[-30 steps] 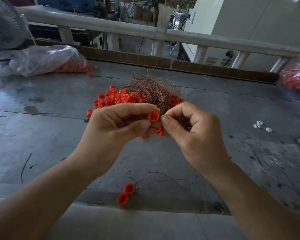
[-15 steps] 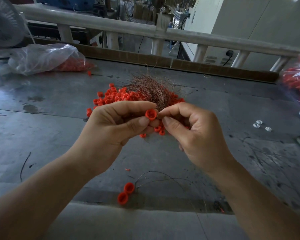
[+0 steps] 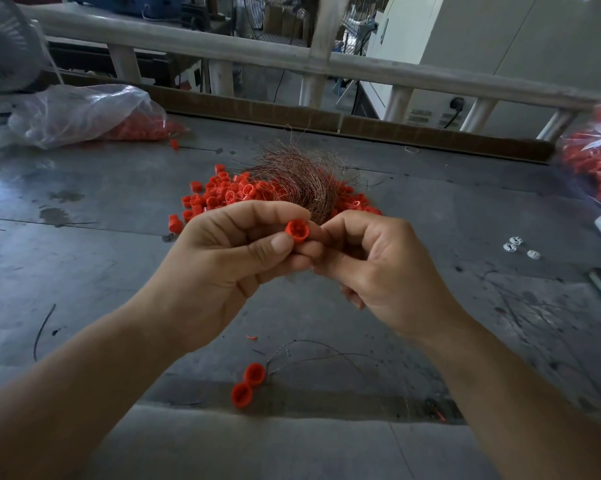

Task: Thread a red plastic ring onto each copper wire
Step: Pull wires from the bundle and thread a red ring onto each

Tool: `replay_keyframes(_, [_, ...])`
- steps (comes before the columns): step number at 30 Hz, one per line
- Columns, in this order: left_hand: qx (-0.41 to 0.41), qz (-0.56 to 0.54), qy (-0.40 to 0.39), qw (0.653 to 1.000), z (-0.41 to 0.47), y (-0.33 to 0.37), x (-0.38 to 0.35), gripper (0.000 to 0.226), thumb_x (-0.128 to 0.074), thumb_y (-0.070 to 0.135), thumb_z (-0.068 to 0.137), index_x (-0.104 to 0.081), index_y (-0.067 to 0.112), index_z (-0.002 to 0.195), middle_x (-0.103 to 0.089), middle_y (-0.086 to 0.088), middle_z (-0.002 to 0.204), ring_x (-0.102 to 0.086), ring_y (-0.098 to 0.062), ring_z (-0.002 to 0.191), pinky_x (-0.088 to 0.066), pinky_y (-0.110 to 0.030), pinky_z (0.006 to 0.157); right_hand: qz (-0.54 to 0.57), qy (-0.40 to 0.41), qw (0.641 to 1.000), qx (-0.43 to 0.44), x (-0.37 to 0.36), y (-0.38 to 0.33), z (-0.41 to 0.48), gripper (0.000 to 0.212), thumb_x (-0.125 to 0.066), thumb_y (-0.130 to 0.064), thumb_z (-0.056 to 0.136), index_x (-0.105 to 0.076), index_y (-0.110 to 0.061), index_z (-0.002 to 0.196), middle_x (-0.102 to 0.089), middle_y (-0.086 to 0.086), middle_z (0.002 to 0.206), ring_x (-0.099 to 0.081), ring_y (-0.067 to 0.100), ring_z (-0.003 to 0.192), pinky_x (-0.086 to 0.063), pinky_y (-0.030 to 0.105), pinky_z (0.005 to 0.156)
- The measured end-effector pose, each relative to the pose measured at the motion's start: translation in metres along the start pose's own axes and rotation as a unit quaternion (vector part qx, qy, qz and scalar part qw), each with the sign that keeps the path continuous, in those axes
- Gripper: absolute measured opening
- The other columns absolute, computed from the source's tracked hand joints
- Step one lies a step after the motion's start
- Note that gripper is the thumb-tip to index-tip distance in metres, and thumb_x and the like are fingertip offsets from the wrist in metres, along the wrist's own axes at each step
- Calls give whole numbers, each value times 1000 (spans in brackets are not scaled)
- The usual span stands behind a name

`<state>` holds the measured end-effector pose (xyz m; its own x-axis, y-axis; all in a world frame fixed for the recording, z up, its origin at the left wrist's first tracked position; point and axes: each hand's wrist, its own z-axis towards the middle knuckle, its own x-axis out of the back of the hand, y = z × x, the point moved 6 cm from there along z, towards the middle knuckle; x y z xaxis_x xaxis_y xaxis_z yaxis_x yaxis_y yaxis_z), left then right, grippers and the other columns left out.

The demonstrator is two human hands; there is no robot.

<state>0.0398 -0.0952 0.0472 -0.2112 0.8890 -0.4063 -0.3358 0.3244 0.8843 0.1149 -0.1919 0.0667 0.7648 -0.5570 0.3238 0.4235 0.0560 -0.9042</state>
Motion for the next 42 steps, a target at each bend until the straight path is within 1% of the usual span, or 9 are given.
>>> replay_keyframes(4, [6,-2,15,1000,-1,0,1,24,-65,10,58,-75,12,79,-72,-7,79,-70,-14,73,-54,-18,64,-106,81,991,-31,39,10,7,16,-66,-40,68,-62,-25,69,-64,-5,62,-53,2,54,-43,17,51])
replay_keyframes(8, [8,4,27,1000,-1,-2,2,24,-65,11,57,-75,12,79,-72,-7,79,-70,-15,74,-54,-18,64,-276,191,941,-49,82,28,11,20,-68,-27,80,-58,-28,63,-58,-12,58,-51,-2,51,-38,9,52])
replay_keyframes(11, [6,5,27,1000,0,-3,1,24,-66,11,57,-75,13,79,-72,-6,79,-70,-15,75,-54,-19,65,-342,154,922,-92,82,49,15,19,-67,-19,80,-60,-28,65,-59,-14,62,-52,2,57,-44,18,61])
replay_keyframes(16, [2,3,26,1000,-1,-2,2,24,-66,12,58,-75,14,79,-73,-7,80,-70,-14,75,-54,-19,65,-387,100,912,-93,56,73,21,16,-64,-17,82,-69,-21,97,-59,-8,84,-54,10,79,-45,26,77])
replay_keyframes(25, [11,8,31,999,0,-3,2,24,-66,12,57,-75,12,79,-73,-7,80,-70,-14,74,-54,-18,64,-423,94,899,-62,48,79,27,10,-67,-18,79,-64,-15,88,-52,-5,81,-47,11,75,-27,18,62])
replay_keyframes(29, [13,13,33,999,0,-4,3,25,-66,11,57,-75,12,79,-72,-7,80,-70,-15,74,-54,-19,64,-312,133,936,-94,62,73,25,12,-66,-9,81,-64,-16,89,-57,-10,71,-52,4,64,-43,16,66])
replay_keyframes(33, [22,24,35,999,-1,-6,4,22,-62,8,63,-75,13,79,-73,-8,79,-70,-15,74,-54,-18,64,-14,127,987,-101,60,51,19,15,-57,2,85,-66,-10,85,-62,-2,65,-59,1,54,-49,14,54])
replay_keyframes(36, [29,32,37,998,0,-7,3,27,-56,2,64,-76,13,80,-73,-8,78,-70,-15,73,-54,-19,64,139,71,982,-107,44,37,13,14,-55,-4,84,-65,-14,83,-66,-1,62,-63,7,54,-49,17,48])
replay_keyframes(42, [35,45,47,997,0,-7,4,28,-55,2,65,-76,13,80,-72,-7,76,-70,-14,72,-54,-19,64,206,7,973,-98,22,25,10,16,-56,-16,70,-64,-14,84,-65,-2,62,-62,6,56,-50,17,52])
